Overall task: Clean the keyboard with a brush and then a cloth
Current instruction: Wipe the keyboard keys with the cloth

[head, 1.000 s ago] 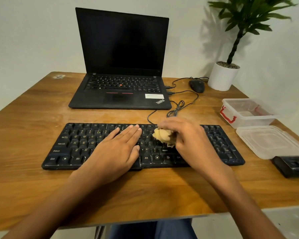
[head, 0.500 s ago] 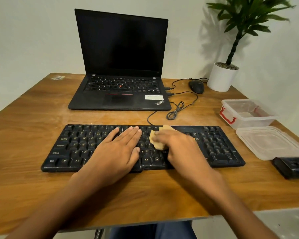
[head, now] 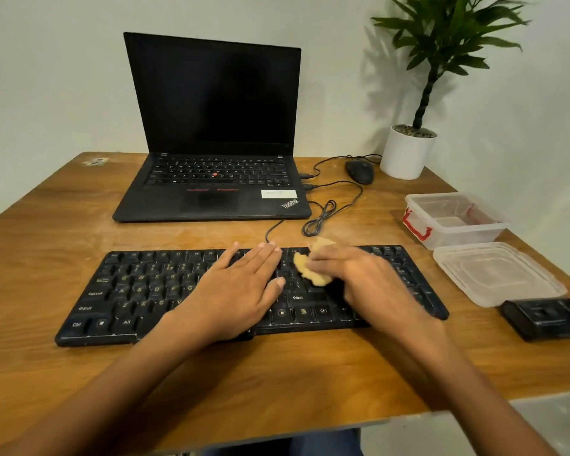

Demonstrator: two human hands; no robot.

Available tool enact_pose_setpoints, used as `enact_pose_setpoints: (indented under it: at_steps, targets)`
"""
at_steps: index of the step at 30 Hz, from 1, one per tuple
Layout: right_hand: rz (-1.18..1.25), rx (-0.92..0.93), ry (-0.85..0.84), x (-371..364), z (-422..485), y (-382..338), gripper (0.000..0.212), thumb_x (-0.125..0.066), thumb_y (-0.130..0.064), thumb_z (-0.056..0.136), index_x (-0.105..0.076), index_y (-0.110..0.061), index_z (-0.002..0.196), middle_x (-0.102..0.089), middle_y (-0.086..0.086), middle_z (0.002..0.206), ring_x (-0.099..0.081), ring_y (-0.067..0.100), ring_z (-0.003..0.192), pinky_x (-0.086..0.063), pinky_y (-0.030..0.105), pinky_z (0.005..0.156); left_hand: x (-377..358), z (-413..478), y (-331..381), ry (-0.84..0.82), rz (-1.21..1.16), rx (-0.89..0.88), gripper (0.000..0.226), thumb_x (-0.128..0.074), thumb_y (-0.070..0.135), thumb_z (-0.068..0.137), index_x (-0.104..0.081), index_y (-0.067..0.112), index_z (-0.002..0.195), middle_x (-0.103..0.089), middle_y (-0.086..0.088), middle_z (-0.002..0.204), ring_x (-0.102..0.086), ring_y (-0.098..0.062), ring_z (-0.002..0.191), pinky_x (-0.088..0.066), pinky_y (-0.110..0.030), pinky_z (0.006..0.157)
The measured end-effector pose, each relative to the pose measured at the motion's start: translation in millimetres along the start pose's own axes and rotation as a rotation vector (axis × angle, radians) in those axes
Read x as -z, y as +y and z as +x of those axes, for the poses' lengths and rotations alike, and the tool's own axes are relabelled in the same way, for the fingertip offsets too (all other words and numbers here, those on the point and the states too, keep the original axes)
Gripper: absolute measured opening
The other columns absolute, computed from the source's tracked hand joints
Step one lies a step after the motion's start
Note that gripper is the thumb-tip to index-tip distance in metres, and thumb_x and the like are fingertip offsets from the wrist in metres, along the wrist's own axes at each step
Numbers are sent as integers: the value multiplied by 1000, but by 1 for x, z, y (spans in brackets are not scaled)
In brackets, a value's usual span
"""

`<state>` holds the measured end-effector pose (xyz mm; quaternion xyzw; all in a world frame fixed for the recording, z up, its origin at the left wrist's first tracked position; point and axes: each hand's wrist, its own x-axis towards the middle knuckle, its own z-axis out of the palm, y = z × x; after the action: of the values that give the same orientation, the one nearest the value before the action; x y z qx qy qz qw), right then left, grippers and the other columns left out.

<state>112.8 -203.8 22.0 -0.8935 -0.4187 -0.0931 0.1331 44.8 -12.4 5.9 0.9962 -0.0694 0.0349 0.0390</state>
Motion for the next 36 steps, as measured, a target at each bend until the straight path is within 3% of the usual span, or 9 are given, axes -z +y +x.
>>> enact_pose_setpoints:
  at_steps: [4, 9, 11, 14, 18, 23, 27, 31, 36]
  targets:
    - [-106, -191, 17, 30, 4, 26, 49, -51, 8, 82, -63, -23, 118, -63, 2, 121, -58, 20, 109, -48, 37, 90, 2, -2, 2, -16, 9, 24, 73, 13, 54, 80, 9, 22, 146, 11, 8, 154, 13, -1, 139, 18, -28, 109]
    - [-106, 16, -38, 9, 26, -4, 47, -55, 7, 80, -64, -21, 118, -61, 1, 125, -52, 20, 119, -43, 36, 99, 1, -6, -2, 0, -4, 25, 87, 23, 61, 67, 9, 25, 145, 11, 11, 154, 17, 4, 133, 19, -27, 108]
    - [-113, -36, -63, 12, 17, 15, 52, -56, 9, 80, -60, -21, 122, -56, 0, 132, -50, 18, 124, -39, 33, 104, 1, -8, -5, -6, 1, 22, 92, 27, 67, 65, 11, 26, 145, 12, 12, 153, 17, 3, 134, 20, -28, 108]
    - [-161, -185, -34, 29, 3, 49, 46, -56, 7, 81, -64, -23, 116, -60, -1, 126, -55, 18, 116, -47, 35, 94, 2, -8, -3, -11, -7, 32, 87, 23, 62, 67, 11, 26, 145, 12, 12, 153, 17, 3, 134, 20, -28, 108]
    - [-168, -110, -37, 24, 27, 25, 33, -54, -7, 86, -65, -22, 113, -61, 2, 122, -57, 22, 110, -50, 40, 84, 1, -7, 0, 9, -23, 49, 86, 22, 58, 66, 10, 26, 145, 10, 11, 154, 18, 5, 132, 19, -27, 109]
    - [-111, 12, -63, 5, 28, 14, 42, -56, 5, 82, -65, -20, 114, -61, -3, 123, -51, 15, 118, -37, 27, 101, 1, -8, -1, 16, -32, 57, 86, 21, 58, 68, 7, 26, 146, 7, 11, 154, 17, 5, 131, 19, -28, 109]
    - [-135, -163, 3, 29, 1, 56, 50, -55, 11, 77, -68, -22, 112, -61, -5, 124, -52, 19, 119, -46, 37, 93, 1, -9, 0, 33, -42, 58, 85, 21, 57, 68, 6, 26, 146, 7, 12, 154, 16, 5, 131, 19, -28, 109]
    - [-146, -109, -37, 26, 23, 29, 45, -51, 2, 86, -62, -24, 121, -54, -6, 133, -47, 17, 124, -42, 34, 96, -1, -9, 1, 39, -38, 66, 85, 21, 57, 69, 7, 27, 146, 11, 13, 152, 15, 5, 132, 19, -28, 109]
    - [-38, -38, -23, 2, 21, 21, 50, -54, 11, 80, -66, -22, 115, -60, -4, 126, -50, 17, 121, -41, 33, 98, 0, -9, 0, 27, -43, 74, 84, 20, 58, 69, 6, 27, 146, 6, 11, 154, 16, 6, 130, 19, -28, 108]
